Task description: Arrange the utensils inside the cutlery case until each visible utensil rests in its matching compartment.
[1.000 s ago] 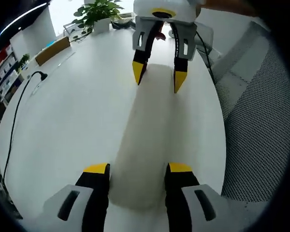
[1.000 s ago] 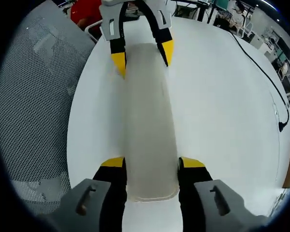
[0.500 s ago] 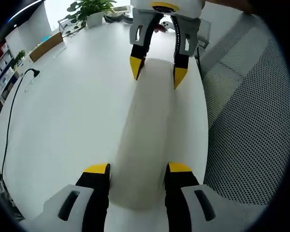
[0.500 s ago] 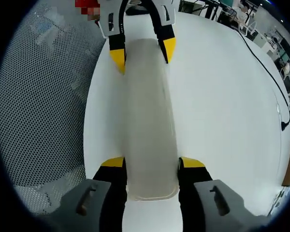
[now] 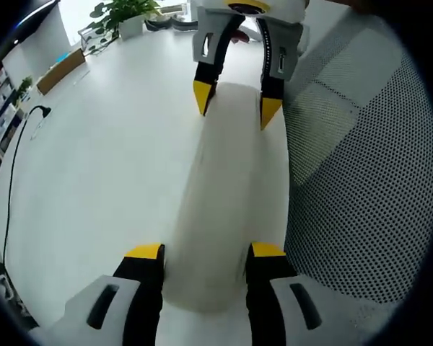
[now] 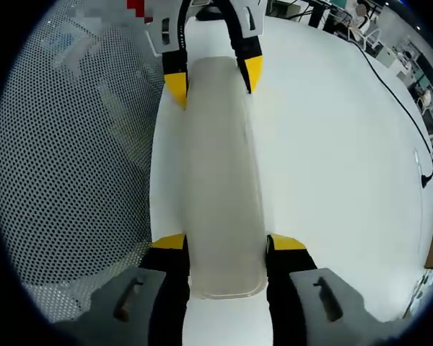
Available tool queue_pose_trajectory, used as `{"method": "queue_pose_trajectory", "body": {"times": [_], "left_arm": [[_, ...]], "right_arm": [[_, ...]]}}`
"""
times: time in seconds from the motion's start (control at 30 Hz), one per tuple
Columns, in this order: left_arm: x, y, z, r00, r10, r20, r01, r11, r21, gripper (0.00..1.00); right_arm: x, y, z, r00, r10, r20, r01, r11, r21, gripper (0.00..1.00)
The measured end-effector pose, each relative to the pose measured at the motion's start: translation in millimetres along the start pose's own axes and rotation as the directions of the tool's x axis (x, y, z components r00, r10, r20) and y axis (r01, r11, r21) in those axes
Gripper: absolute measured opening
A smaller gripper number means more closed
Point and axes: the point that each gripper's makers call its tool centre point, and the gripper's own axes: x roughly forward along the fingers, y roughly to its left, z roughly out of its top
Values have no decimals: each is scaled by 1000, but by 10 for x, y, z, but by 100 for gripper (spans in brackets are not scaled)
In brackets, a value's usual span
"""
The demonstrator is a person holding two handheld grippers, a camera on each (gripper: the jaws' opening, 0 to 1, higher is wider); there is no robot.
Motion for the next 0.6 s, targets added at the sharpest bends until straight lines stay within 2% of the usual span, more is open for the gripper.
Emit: {"method": "queue_pose_trajectory", "body": {"times": [0.3,0.6], "left_arm": [[-12,-126,-18,1000,2,6,-2,1000,-1,45],[-8,-148,-22,1000,5,10,-4,1000,-11,46]], "right_arm": [[-1,112,-28,1000,0,-3,0,1000,1,40],[2,139,-37,1000,1,-17,-1,1000,1,40]]}}
